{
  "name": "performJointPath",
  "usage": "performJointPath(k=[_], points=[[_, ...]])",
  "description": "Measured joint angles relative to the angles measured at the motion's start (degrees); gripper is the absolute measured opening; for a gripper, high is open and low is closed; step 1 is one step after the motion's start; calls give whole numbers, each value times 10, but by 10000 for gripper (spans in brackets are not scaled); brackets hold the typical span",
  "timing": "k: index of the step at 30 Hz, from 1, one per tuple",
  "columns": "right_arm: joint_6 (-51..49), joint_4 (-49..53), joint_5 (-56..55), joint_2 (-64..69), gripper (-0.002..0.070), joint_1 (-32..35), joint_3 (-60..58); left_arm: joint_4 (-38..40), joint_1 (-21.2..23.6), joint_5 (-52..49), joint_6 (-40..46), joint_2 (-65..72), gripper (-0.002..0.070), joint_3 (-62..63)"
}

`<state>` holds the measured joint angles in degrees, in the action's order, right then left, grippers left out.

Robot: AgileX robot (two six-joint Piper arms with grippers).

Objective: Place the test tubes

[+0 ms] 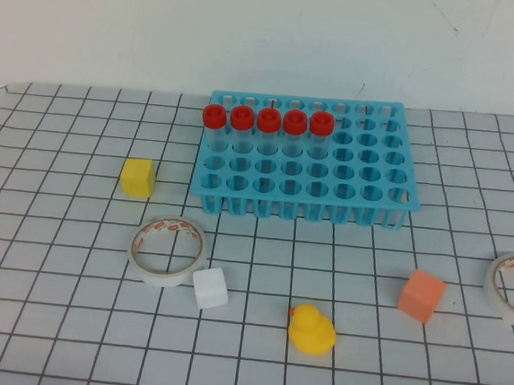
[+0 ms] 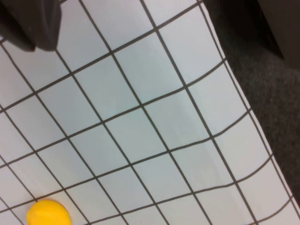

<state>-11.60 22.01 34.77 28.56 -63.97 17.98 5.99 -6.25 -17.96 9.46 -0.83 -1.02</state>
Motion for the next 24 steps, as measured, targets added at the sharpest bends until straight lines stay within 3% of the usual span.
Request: performJointPath(k=[24], points=[[1,0,0,0,-1,0,0,6,1,-1,-7,0,-1,0]])
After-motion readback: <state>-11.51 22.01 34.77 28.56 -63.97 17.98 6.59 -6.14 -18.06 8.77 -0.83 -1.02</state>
